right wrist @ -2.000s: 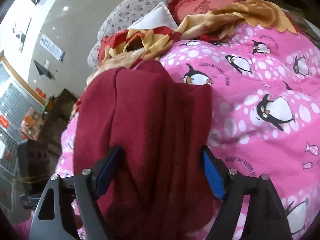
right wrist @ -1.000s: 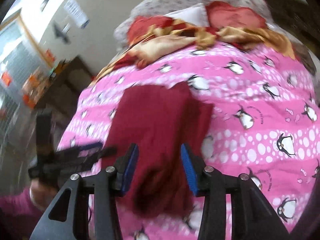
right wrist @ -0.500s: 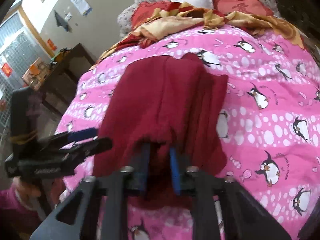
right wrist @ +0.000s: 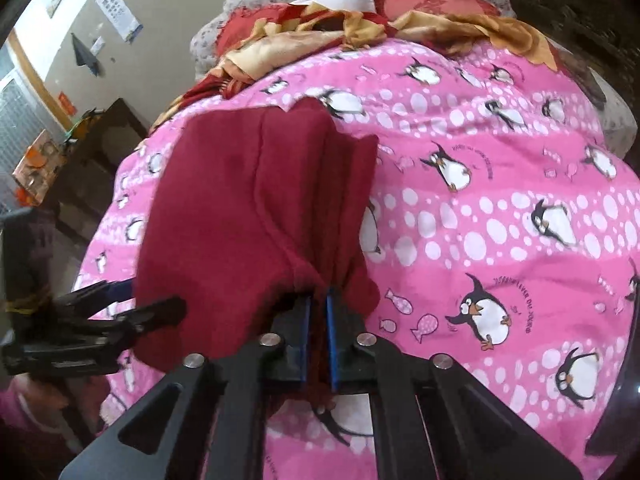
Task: Fold small clothes
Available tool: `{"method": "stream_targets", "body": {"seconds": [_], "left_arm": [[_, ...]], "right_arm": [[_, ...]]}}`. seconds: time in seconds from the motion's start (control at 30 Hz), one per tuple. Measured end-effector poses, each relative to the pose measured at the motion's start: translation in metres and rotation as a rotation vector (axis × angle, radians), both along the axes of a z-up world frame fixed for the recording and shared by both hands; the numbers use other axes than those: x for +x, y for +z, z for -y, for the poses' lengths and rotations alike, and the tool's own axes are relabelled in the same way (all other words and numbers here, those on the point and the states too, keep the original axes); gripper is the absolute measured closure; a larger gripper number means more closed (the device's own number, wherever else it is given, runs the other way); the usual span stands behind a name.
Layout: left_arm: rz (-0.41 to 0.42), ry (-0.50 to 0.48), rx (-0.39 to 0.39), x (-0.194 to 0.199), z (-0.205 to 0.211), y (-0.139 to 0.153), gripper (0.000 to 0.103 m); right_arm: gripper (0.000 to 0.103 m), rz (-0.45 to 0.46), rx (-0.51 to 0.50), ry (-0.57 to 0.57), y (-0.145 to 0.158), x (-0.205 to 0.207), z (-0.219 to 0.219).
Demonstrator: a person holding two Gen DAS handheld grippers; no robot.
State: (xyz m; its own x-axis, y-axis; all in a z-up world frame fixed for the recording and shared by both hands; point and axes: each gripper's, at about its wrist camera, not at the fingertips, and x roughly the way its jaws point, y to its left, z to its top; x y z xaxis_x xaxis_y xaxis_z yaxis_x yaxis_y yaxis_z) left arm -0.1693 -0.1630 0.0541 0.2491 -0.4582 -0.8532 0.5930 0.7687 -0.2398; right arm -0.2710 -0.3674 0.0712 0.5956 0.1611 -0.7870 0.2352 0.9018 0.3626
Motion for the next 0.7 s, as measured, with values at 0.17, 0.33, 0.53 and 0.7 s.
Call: {"method": "stream_targets", "body": {"seconds": [0.17, 0.33, 0.53, 0.7], "left_arm": [[-0.007, 0.01, 0.007, 0.002, 0.001, -0.004, 0.018], [-0.005, 0.012, 0.008, 0.001, 0.001, -0.003, 0.018], [-0.007, 0.005, 0.007, 0.001, 0.001, -0.004, 0.017], [0.01, 0.008, 0.017, -0.001, 0.004, -0.003, 0.017]], "right_arm": [[0.082, 0.085, -0.055, 0.012, 0.041, 0.002, -0.016], [0.082, 0.125, -0.11, 0.107, 0.048, 0.025, -0.049], [0.095, -0.021, -0.154, 0.037, -0.01, 0.04, -0.039], [0.097, -0.006, -0.148, 0.032, -0.019, 0.037, -0.034]]}}
